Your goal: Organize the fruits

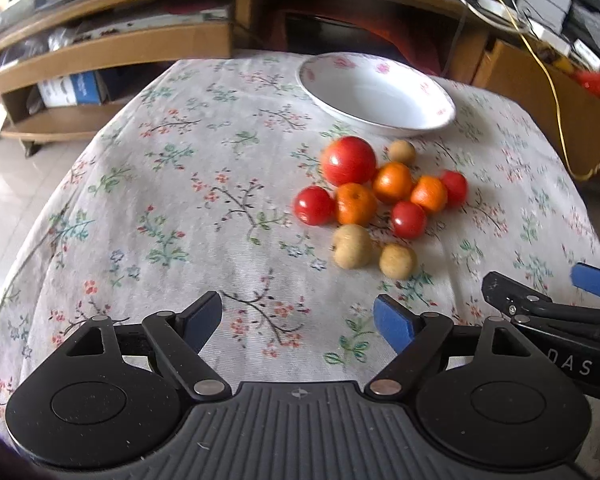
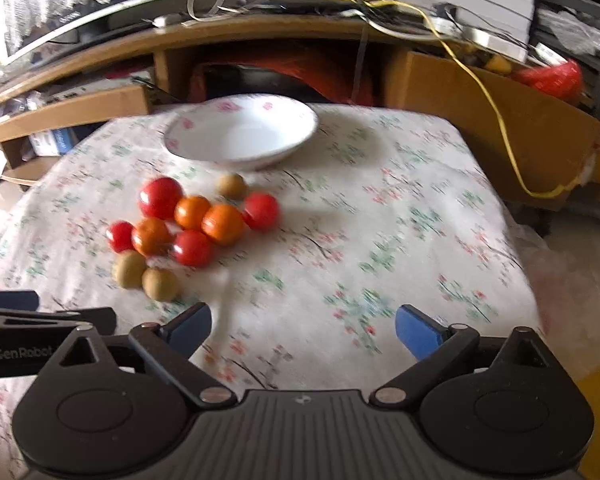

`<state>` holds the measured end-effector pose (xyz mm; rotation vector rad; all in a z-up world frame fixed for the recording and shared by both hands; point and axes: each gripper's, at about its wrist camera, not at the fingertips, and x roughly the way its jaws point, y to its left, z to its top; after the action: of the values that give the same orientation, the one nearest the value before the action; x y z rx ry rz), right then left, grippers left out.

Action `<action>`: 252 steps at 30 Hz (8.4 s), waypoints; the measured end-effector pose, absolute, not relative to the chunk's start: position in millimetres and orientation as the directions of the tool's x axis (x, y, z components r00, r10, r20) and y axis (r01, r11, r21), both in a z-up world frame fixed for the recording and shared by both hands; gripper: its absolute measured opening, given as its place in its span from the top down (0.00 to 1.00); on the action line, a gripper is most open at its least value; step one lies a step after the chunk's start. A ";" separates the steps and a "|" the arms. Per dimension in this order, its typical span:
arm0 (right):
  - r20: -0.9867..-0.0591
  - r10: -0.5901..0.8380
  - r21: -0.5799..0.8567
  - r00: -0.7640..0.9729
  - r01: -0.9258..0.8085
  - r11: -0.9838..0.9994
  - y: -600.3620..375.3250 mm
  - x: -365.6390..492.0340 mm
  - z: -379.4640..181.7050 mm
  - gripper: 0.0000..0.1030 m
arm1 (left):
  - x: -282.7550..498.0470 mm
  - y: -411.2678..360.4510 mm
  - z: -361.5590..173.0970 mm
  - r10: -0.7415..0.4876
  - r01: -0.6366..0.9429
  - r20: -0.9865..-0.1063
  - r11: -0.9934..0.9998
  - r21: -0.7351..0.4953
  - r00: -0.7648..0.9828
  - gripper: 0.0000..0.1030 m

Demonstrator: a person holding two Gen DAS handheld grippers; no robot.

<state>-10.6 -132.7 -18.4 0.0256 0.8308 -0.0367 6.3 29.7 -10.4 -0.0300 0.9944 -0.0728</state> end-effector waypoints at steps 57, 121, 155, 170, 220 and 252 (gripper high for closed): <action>-0.756 0.303 0.216 0.580 -0.215 0.952 -132.4 30.7 -0.5 0.82 | 56.4 16.2 -29.9 -0.208 0.250 -0.823 0.965 -0.083 0.528 0.48; -0.727 0.238 0.166 0.644 -0.171 0.971 -151.2 164.5 -6.8 0.82 | 179.2 -8.3 -4.9 -0.268 0.251 -0.786 0.957 -0.147 0.558 0.67; -0.676 0.232 0.136 0.700 -0.191 0.972 -156.6 150.1 24.0 0.81 | 155.3 13.7 29.6 -0.265 0.241 -0.743 0.960 -0.143 0.615 0.50; -0.689 0.264 0.156 0.675 -0.219 0.963 -139.2 89.2 28.3 0.81 | 99.0 42.8 38.4 -0.280 0.206 -0.739 0.959 -0.193 0.613 0.45; -0.705 0.302 0.220 0.642 -0.206 0.953 -129.0 17.1 27.5 0.81 | 33.4 49.0 30.6 -0.283 0.226 -0.757 0.957 -0.182 0.589 0.40; -0.786 0.272 0.231 0.555 -0.143 0.962 -150.8 40.8 -14.2 0.80 | 73.0 27.5 -25.9 -0.291 0.453 -0.836 0.889 -0.057 0.465 0.42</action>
<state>40.8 -150.8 -14.2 0.1468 0.9518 0.2457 73.0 27.5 -25.9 0.1830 0.9867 -0.4599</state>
